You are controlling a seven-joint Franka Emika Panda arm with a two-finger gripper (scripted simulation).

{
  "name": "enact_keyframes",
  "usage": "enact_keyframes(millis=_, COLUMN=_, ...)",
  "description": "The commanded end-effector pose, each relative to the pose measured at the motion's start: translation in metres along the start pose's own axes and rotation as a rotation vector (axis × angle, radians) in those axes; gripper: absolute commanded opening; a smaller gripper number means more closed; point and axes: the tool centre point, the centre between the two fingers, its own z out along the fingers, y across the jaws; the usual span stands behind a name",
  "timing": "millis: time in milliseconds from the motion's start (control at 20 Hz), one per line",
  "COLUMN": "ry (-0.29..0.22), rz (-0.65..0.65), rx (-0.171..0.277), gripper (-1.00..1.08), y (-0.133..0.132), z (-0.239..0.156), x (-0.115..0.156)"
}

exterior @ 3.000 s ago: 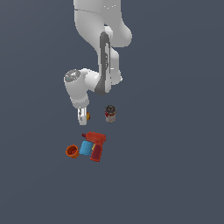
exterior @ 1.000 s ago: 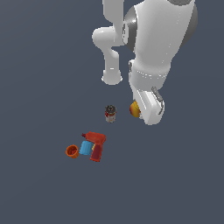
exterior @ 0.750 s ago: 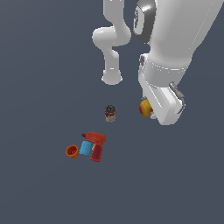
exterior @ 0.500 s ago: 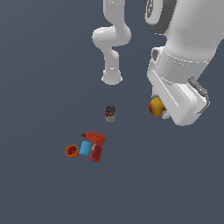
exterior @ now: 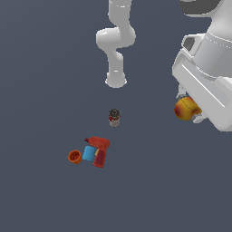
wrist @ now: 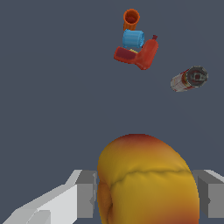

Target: Pick up a designated object from a clutter of objects.

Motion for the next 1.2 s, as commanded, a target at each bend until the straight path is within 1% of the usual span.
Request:
enact_keyframes(millis=0, ry=0.000, rz=0.000, rx=0.001, gripper=-1.00, y=-0.007, z=-0.009, x=-0.007)
enact_keyframes(millis=500, ry=-0.001, rz=0.000, rx=0.001, gripper=-1.00, y=-0.028, z=-0.032, x=-0.028)
enact_keyframes(millis=1150, ry=-0.001, rz=0.000, rx=0.001, gripper=-1.00, y=-0.036, z=-0.041, x=-0.036)
